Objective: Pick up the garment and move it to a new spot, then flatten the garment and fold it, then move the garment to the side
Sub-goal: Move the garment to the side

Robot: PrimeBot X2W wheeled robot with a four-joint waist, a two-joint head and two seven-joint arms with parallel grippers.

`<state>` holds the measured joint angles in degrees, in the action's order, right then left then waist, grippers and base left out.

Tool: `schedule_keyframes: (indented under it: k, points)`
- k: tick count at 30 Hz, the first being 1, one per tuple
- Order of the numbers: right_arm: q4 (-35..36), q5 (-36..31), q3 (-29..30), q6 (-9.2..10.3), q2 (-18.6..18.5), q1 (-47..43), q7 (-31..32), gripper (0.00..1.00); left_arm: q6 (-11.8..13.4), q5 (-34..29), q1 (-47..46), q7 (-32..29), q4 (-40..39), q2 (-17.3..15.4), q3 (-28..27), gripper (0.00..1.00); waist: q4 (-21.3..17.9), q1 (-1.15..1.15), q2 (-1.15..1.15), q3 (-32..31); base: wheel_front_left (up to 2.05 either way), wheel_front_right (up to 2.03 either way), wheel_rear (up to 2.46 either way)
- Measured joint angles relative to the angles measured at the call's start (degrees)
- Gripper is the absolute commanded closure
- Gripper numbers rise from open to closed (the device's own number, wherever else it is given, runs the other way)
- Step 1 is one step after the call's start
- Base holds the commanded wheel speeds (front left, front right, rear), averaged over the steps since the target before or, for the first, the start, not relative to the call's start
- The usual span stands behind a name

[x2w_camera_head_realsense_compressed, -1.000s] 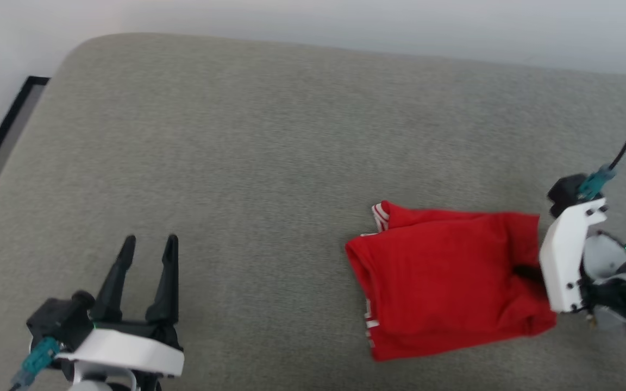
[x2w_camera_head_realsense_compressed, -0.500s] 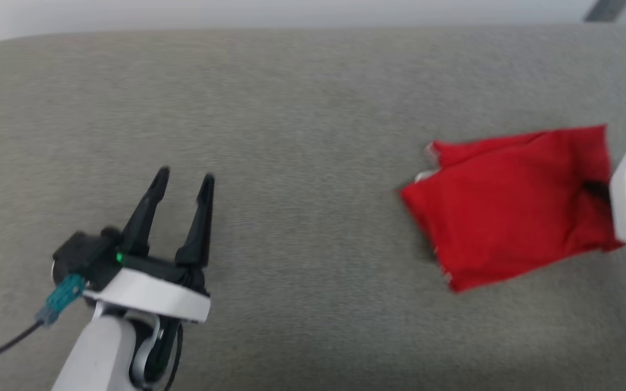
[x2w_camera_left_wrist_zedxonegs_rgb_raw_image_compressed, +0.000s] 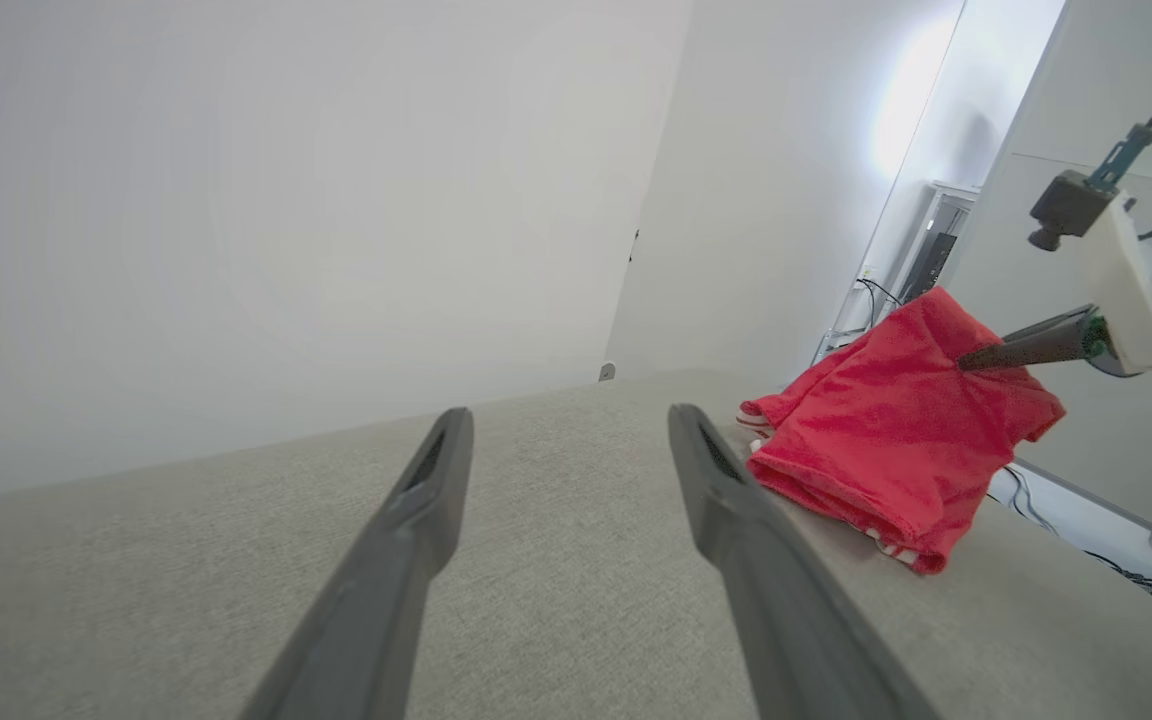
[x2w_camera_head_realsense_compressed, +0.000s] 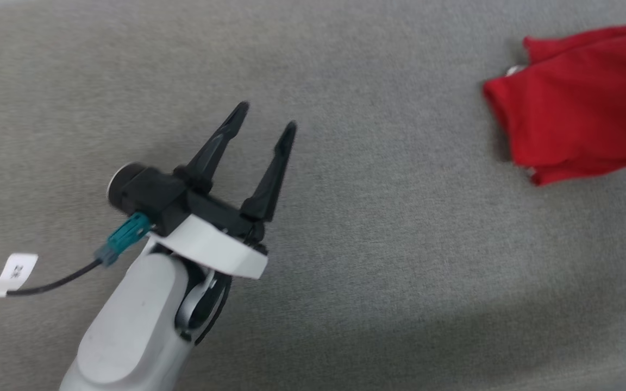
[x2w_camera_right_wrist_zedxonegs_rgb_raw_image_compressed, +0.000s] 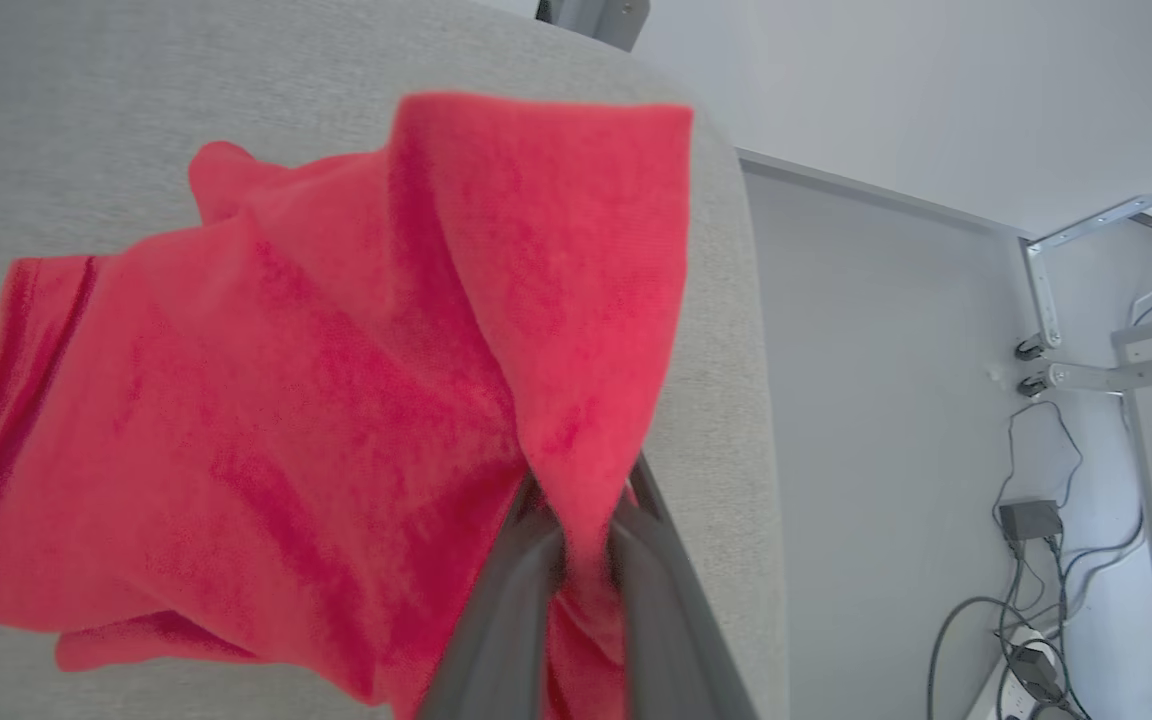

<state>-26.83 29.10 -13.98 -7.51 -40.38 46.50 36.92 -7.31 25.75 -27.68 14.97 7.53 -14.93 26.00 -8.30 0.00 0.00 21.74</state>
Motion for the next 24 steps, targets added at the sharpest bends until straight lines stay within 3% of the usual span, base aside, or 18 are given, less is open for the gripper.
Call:
schedule_keyframes:
  k: [9,20,23,24]
  points:
    - [-11.45,-10.10,0.97,0.00,-0.89,7.25,-11.03,1.00,0.00,1.03,-6.26,0.00,0.93,0.44,4.50,0.00,-1.87,0.00,0.00,4.68,0.00,0.00,0.00]
    - [-27.73,-17.22,6.65,0.00,6.13,11.99,-19.39,1.00,0.00,1.40,-9.14,0.00,1.01,0.66,6.35,0.00,0.39,0.00,0.00,7.27,0.00,0.00,0.00]
    - [-30.38,-18.55,7.89,0.01,6.67,13.66,-20.74,0.55,0.00,1.49,-9.12,0.00,0.63,0.57,5.10,0.00,0.68,0.00,0.00,7.09,0.00,0.00,0.00]
    - [-30.92,-18.79,8.04,0.01,6.83,14.13,-20.98,0.22,0.00,1.58,-9.08,0.00,0.46,0.51,4.71,0.00,0.71,0.00,0.00,6.94,0.00,0.00,0.00]
